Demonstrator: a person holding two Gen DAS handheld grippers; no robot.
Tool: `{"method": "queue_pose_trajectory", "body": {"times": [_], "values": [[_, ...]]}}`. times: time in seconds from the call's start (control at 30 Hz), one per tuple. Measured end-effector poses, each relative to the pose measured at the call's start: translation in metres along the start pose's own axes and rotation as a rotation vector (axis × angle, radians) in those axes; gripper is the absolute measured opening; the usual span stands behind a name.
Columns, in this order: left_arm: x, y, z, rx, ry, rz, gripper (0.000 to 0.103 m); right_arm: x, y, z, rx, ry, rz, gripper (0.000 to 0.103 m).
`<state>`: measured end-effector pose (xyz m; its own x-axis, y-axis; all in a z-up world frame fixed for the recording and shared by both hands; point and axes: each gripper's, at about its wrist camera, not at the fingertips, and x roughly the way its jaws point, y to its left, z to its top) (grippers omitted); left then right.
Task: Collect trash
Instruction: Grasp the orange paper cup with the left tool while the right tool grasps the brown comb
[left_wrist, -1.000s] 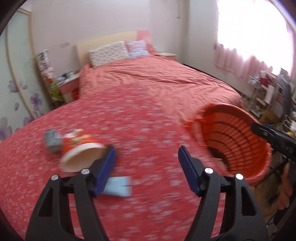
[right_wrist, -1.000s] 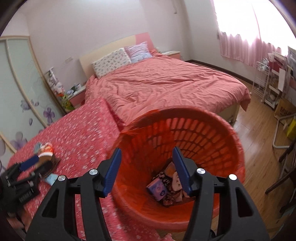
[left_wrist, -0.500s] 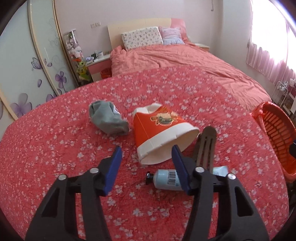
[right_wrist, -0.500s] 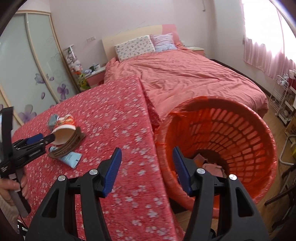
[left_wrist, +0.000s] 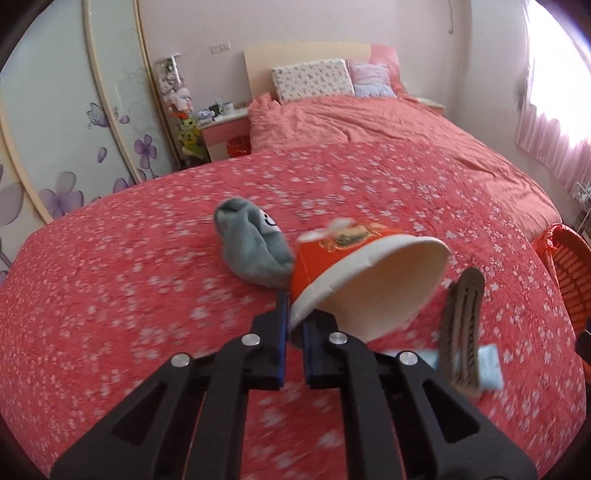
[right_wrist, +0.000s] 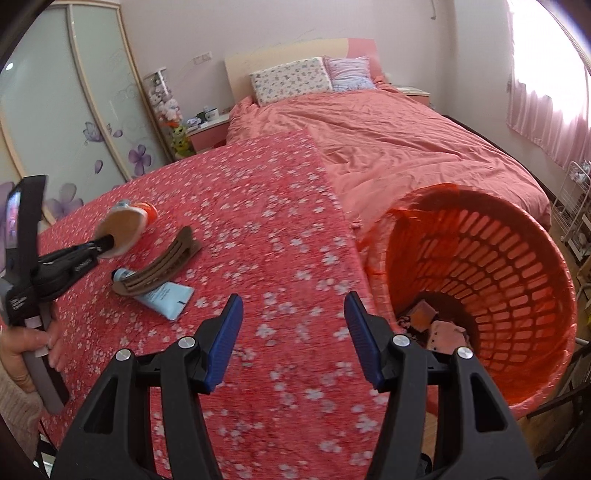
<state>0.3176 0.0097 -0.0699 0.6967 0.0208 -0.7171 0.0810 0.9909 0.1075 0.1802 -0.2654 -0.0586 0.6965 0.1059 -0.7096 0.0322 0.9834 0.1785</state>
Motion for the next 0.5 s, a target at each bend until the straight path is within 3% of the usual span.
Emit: {"method": "queue_pose_trajectory", "body": {"times": [0.13,0.27,0.33,0.4,0.5], "values": [[-0.013,0.031,-0.023,-0.003,0.005,0.004,0.008,0.011,0.023,-0.002,-0.036,0.021,0.033,0.057],[-0.028,0.051,-0.044,0.033,-0.016,0.053,0.009,0.027,0.047,-0.001,-0.056,0.055,0.058,0.056],[-0.031,0.057,-0.05,0.048,-0.03,0.087,0.013,0.031,0.053,0.002,-0.04,0.058,0.073,0.056],[-0.029,0.063,-0.055,0.047,-0.023,0.102,0.027,0.036,0.06,0.008,-0.01,0.06,0.092,0.055],[-0.02,0.071,-0.053,0.006,0.032,0.087,0.028,0.042,0.067,0.016,0.029,0.051,0.084,0.055]]}}
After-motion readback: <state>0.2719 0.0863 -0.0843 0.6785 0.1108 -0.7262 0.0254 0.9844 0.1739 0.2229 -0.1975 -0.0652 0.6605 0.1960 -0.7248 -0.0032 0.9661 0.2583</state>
